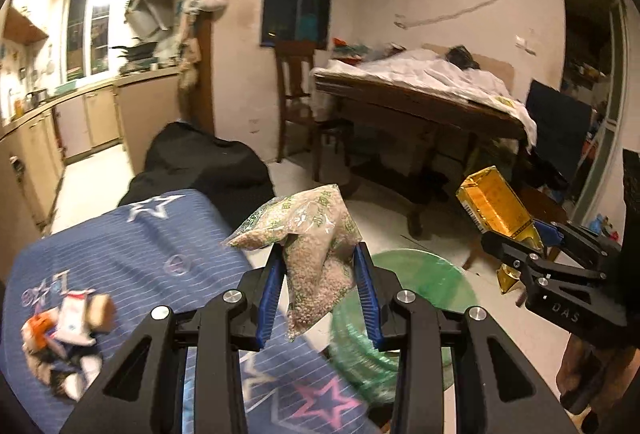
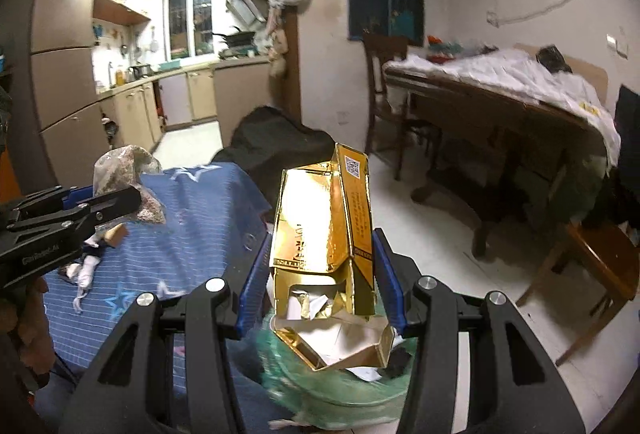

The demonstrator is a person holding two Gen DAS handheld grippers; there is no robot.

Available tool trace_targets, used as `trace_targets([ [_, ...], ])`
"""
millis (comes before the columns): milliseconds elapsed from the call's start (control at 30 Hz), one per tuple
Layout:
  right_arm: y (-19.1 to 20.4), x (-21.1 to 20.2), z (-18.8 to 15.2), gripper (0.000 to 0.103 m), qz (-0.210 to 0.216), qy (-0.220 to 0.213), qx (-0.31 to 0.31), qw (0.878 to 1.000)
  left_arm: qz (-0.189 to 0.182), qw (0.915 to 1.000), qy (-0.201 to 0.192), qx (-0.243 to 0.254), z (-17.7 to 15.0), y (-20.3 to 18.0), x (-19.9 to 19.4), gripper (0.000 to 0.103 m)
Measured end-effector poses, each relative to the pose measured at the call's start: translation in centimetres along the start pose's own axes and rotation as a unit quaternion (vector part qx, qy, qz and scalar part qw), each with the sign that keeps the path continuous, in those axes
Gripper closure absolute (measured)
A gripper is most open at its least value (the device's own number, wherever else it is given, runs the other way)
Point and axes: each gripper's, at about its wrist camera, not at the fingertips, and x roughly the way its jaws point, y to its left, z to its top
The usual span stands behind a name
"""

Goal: Collect trash
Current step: 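Carry the speckled bag and gold box over the green bin, then open both tools to drop the bag and gold box into the bin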

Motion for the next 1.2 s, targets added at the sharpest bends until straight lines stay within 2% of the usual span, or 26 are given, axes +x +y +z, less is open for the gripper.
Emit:
trace_targets([
  [233,-4.6,3.6,-0.3,0.055,0.009,0.070,0.047,0.996,-0.047,0.9972,0.057,0.011,1.2,-2.9,7.6,0.066],
  [467,-7.3,6.3,-1.9,0.055,0.018,0.122,0.084,0.989,-0.092,0.9848,0.147,0.001,0.9,-3.1,15.8,0.066],
  [767,-8.0,8.6,-3.5,0.055,0.024,0.161,0.094,0.982,-0.107,0.9678,0.228,0.008,-1.4,-3.8,22.8,0.066],
  [933,-8.6,9.0,-4.2,0.055,0.024,0.174,0.097,0.980,-0.108,0.9637,0.244,0.006,-3.0,-4.4,24.4,0.066],
  [1200,-9.5,9.7,-4.7,0.055,0.025,0.182,0.101,0.978,-0.106,0.9642,0.243,0.008,-3.3,-6.0,25.0,0.066],
])
